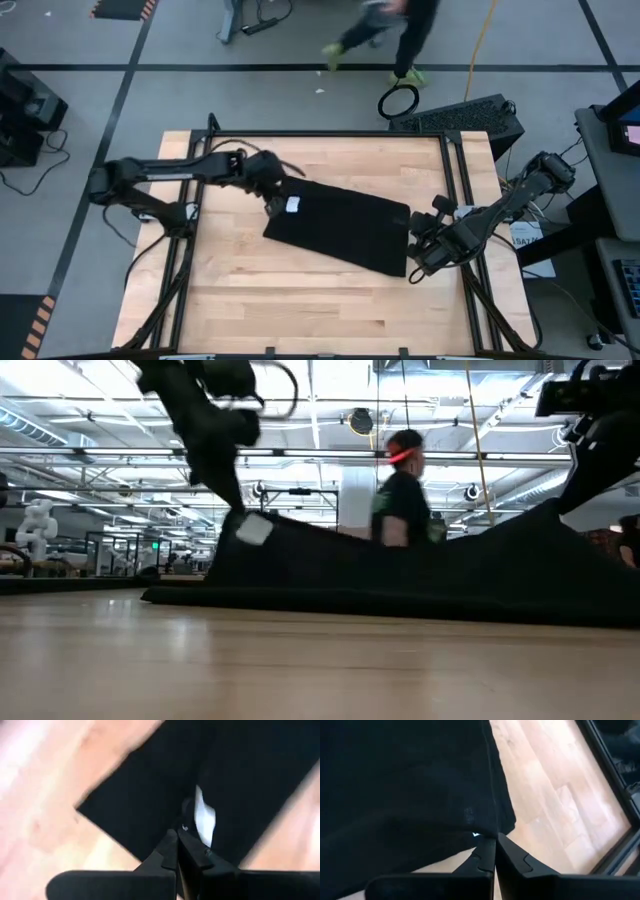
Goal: Roll towel
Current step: Roll the black microfiber towel
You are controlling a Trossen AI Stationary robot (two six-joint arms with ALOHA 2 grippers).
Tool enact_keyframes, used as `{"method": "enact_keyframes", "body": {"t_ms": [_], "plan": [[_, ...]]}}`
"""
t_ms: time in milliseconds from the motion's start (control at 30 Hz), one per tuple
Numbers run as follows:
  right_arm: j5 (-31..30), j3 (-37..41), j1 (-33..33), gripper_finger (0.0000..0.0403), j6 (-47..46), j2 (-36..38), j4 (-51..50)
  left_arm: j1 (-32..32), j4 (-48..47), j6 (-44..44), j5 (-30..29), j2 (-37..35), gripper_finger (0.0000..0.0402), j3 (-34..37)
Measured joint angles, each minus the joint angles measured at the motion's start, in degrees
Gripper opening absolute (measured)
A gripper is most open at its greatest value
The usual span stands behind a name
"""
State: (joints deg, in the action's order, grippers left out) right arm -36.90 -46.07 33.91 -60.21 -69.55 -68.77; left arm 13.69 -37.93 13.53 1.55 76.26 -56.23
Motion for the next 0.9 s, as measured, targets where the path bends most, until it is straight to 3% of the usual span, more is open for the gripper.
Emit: {"method": "enact_keyframes", "body": {"t_ms": [267, 433, 600, 700, 900], "plan": [[3.08, -2.04, 1.72, 0.0000, 0.40, 0.05, -3.88, -13.05, -2.11, 11.22, -5.96, -9.29, 0.0003, 0.02], [0.11, -2.06, 1.82, 0.0000, -2.09, 0.03, -8.91, -15.84, -3.73, 13.20, -12.16, -11.57, 0.0003, 0.02], [-8.27, -0.95, 1.27, 0.0000, -2.14, 0.03, -9.90, -10.93, -6.53, 11.39, -20.02, -10.60, 0.0003, 0.02], [-9.23, 0.34, 0.33, 0.0000, -2.33, 0.03, -9.37, -6.29, -5.56, 8.55, -19.32, -7.84, 0.0003, 0.02], [-9.17, 2.48, -0.33, 0.0000, -6.65, 0.03, -9.27, 1.23, -2.08, 1.22, -12.45, 0.12, 0.0003, 0.04]]}}
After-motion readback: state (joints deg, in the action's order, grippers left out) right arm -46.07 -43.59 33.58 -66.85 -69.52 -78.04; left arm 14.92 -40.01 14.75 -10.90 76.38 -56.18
